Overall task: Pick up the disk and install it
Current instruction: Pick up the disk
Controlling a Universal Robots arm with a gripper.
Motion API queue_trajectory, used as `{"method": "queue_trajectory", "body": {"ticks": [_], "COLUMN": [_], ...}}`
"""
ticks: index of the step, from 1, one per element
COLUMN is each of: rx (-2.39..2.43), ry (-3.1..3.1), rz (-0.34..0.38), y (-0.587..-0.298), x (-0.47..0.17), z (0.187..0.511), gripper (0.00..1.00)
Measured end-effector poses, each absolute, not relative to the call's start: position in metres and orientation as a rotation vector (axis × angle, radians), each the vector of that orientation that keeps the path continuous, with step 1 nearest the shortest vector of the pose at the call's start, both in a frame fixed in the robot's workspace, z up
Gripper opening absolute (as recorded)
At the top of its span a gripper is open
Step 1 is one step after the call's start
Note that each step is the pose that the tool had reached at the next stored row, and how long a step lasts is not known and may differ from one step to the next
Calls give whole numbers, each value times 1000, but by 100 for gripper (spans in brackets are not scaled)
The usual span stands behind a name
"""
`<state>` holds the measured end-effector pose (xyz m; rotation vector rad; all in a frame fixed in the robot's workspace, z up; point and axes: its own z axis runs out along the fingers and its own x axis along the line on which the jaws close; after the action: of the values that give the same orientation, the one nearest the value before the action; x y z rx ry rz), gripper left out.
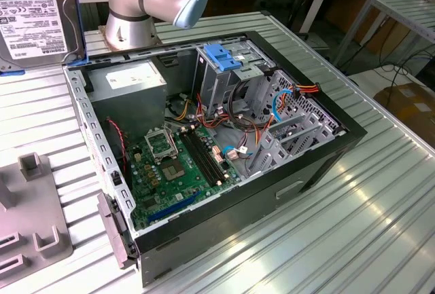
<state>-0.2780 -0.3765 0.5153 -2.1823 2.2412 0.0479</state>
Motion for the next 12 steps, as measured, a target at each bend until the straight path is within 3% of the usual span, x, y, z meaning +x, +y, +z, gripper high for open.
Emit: {"method": "queue_trajectory", "body": {"ticks": [12], "rx": [-2182], "ry": [2241], "rz": [48], "y": [-377], "x": [-247], "z": [515], "gripper": [37]}}
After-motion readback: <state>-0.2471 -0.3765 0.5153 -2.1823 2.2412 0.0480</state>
